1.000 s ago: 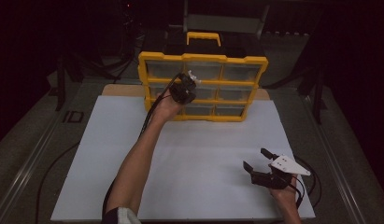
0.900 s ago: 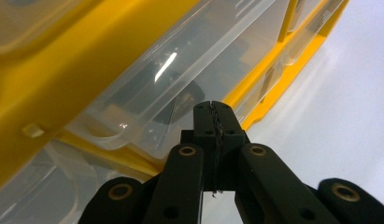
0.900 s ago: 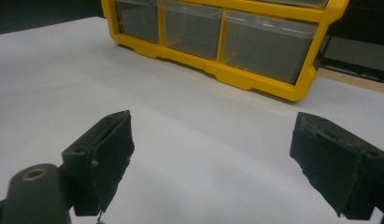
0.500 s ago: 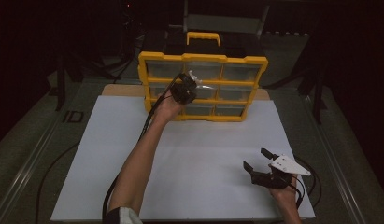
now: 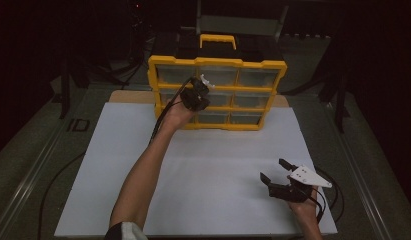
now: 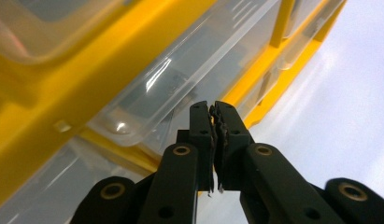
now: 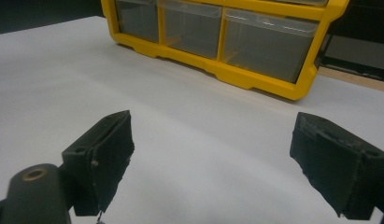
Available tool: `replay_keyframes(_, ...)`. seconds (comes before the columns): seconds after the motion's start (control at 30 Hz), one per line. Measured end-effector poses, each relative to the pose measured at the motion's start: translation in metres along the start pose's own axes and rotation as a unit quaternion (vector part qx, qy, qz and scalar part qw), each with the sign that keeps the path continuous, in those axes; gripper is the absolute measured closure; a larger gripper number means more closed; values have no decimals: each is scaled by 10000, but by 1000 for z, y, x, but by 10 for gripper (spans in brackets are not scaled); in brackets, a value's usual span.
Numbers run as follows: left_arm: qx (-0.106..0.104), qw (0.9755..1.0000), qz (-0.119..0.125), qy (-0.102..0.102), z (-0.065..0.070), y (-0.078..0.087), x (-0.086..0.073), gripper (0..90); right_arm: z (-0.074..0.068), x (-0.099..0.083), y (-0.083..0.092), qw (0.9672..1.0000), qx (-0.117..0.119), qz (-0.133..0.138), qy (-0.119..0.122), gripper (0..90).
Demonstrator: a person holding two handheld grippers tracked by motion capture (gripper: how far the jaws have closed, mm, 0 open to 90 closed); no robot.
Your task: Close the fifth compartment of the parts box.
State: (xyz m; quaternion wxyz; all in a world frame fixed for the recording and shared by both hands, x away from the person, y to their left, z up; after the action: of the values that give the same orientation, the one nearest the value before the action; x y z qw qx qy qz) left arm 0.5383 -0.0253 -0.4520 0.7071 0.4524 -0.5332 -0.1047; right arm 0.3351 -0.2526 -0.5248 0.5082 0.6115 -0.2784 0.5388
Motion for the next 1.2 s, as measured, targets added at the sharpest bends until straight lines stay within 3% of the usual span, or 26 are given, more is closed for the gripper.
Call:
replay_keyframes(0.47, -39, 9998, 101, -162, 13, 33, -2, 673, -1, -1, -2, 10000, 9, -5, 4, 129)
replay_keyframes(0.83, -121, 9995, 136, -272, 27, 44, -11, 542, 1, 0, 0, 10000, -13, 9, -4, 130)
replay_keyframes(1.2, -89, 9988, 264, -411, 48, 58, -35, 276, 1, 1, 2, 10000, -26, 19, -2, 130)
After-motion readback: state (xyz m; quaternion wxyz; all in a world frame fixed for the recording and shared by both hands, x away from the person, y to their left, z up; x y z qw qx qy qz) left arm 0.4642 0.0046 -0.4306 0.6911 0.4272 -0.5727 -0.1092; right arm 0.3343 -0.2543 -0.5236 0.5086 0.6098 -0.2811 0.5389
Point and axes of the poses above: each handheld gripper's, and its own axes: y roughly backward along the jaws, x roughly out of its top, z roughly to its right, the point moved 10 cm from there along -y, roughly forward along the jaws, and after that the axes turned 13 degrees about -x, right-handed, at the moved point
